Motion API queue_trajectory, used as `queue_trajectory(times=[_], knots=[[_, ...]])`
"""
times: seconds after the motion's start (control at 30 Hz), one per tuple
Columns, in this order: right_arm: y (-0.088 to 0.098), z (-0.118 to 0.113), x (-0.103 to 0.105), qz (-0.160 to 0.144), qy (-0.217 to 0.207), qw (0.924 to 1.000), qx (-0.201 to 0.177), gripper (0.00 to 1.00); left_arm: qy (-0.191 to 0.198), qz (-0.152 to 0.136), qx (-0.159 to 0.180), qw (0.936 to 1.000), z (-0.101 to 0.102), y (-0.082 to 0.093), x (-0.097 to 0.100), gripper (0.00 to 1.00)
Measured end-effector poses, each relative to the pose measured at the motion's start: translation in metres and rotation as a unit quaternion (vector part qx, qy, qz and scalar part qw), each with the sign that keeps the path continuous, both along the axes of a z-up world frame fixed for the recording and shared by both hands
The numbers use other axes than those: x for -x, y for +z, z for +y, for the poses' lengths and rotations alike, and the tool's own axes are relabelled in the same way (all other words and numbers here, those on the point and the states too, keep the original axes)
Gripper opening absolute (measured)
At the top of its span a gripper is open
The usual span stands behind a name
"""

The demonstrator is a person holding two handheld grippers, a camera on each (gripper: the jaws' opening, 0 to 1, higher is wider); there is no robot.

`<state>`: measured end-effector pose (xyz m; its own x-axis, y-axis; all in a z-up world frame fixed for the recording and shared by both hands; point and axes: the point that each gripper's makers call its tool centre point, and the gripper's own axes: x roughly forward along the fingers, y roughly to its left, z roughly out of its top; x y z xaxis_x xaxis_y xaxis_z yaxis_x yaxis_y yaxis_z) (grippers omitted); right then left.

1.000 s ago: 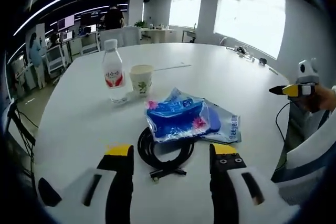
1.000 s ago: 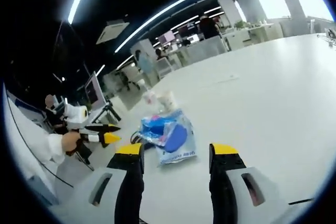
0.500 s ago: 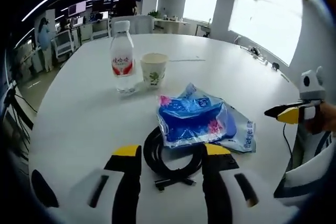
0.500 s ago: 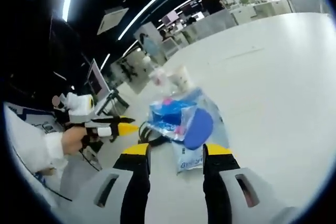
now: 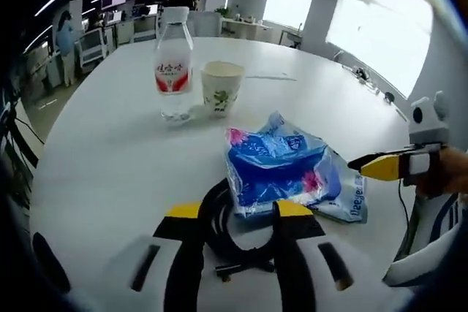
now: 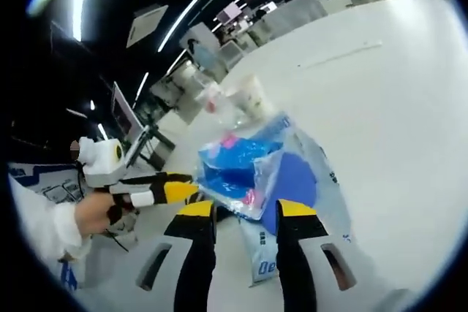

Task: Arrange the tabletop items into an orderly group along one side of the table until the central work area is clear of visible clutter.

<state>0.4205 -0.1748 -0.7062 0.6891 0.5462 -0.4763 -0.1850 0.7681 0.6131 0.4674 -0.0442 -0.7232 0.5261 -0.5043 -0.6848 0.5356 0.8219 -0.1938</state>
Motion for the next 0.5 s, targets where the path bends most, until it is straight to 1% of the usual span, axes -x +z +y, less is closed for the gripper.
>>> queue_trajectory(times=[0.1, 0.17, 0.23, 0.27, 0.3, 0.33, 0.37, 0.4, 0.43, 0.47, 0.5], knots=[[-0.006, 0.01, -0.005, 0.006, 0.01, 0.9999, 0.001, 0.25, 0.003, 0.001, 0.005, 1.0, -0.002, 0.0, 0.0, 0.26], [-0.014, 0.016, -0.007, 0.016, 0.018, 0.9997, 0.008, 0.24, -0.001, 0.009, 0.007, 0.9999, -0.005, -0.003, 0.001, 0.18], [-0.018, 0.022, -0.009, 0.017, 0.026, 0.9995, 0.005, 0.15, -0.002, 0.012, 0.005, 0.9999, -0.006, -0.006, 0.002, 0.08], [-0.022, 0.022, -0.01, 0.025, 0.021, 0.9994, 0.009, 0.09, 0.0, 0.01, -0.001, 0.9999, -0.004, -0.007, 0.002, 0.07], [-0.028, 0.018, -0.011, 0.036, 0.004, 0.9991, 0.022, 0.04, 0.003, 0.006, -0.006, 1.0, -0.003, -0.006, 0.001, 0.07], [-0.035, 0.011, -0.015, 0.045, -0.023, 0.9979, 0.041, 0.0, 0.005, 0.005, -0.007, 0.9999, -0.002, -0.006, 0.001, 0.07], [-0.035, 0.012, -0.014, 0.044, -0.018, 0.9982, 0.036, 0.0, 0.007, 0.007, -0.007, 0.9999, -0.001, -0.006, 0.002, 0.04], [-0.035, 0.013, -0.013, 0.042, -0.013, 0.9987, 0.027, 0.0, 0.01, 0.015, -0.001, 0.9998, -0.001, -0.006, 0.003, 0.0], [-0.031, 0.021, -0.011, 0.044, -0.002, 0.999, -0.003, 0.0, 0.014, 0.022, 0.005, 0.9996, -0.001, -0.007, 0.005, 0.01], [-0.03, 0.021, -0.011, 0.047, -0.009, 0.9988, -0.01, 0.0, 0.019, 0.028, 0.015, 0.9993, -0.003, -0.006, 0.006, 0.0], [-0.03, 0.019, -0.011, 0.044, -0.01, 0.999, -0.003, 0.0, 0.018, 0.023, 0.017, 0.9994, -0.003, -0.004, 0.006, 0.0]])
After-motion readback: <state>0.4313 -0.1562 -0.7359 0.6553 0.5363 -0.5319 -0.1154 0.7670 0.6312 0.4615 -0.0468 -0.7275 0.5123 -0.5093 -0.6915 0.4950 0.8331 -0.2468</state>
